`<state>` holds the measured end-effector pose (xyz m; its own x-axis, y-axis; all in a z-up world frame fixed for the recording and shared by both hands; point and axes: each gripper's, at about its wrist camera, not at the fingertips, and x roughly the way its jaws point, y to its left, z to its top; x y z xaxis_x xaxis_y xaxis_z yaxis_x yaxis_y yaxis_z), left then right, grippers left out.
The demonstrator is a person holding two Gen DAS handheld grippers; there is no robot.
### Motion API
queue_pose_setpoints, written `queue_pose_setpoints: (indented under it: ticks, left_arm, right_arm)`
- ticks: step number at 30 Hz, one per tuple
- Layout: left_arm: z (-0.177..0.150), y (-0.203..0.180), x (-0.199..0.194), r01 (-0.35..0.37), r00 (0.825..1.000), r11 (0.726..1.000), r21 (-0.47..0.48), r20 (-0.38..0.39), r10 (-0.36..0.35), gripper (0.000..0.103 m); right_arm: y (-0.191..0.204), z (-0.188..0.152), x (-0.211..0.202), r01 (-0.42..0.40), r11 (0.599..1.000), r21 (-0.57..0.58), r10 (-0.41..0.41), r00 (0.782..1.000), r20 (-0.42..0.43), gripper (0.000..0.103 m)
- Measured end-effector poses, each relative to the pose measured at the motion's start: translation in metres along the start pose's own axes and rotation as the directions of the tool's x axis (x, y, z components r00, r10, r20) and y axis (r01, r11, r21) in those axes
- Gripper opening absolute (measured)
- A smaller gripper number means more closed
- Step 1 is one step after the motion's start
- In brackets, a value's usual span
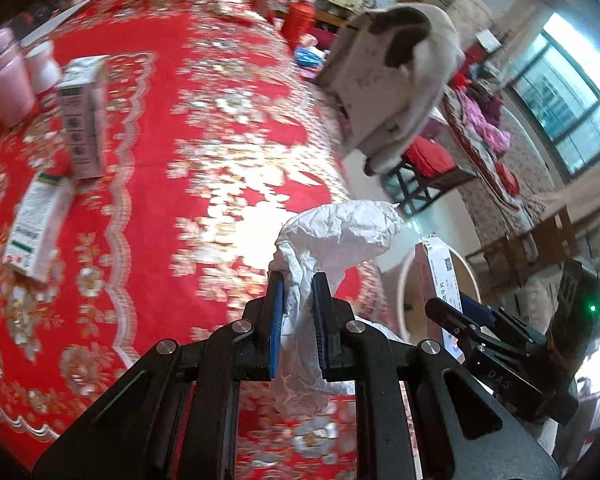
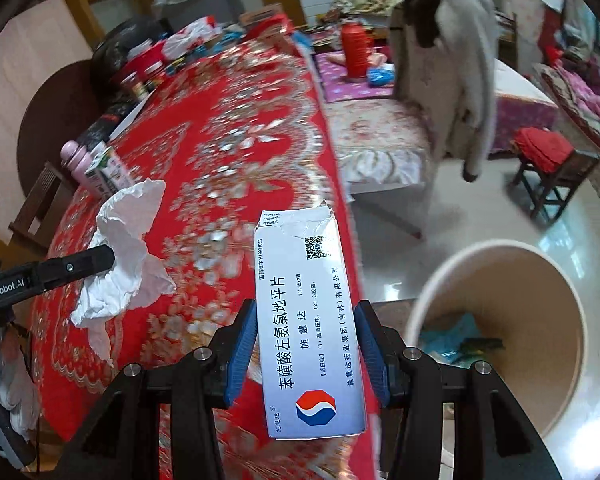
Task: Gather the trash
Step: 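Grasp the white medicine box with the right tool while the left carries the tissue toward the bin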
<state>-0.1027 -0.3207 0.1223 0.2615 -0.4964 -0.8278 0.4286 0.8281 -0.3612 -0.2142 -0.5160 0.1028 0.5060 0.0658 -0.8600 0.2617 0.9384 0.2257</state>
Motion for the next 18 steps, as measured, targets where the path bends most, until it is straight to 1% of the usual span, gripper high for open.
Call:
queue_pose_setpoints:
  ticks: [10, 18]
  left_arm:
    - [-0.008, -0.074, 0.034, 0.065, 0.996, 0.992, 0.112, -0.063, -0.058, 0.012]
    - [-0.018, -0.124, 0.061, 0.109, 0.989, 0.977, 0.183, -0.118, -0.088, 0.012]
  right_arm:
    - [-0.070, -0.023, -0.031, 0.078, 0.991, 0.113, -0.079, 0.997, 0.010, 0.048]
    - [-0.114, -0.044, -0.051, 0.126, 0.973, 0.194, -0.130, 0.992, 0.005, 0.048]
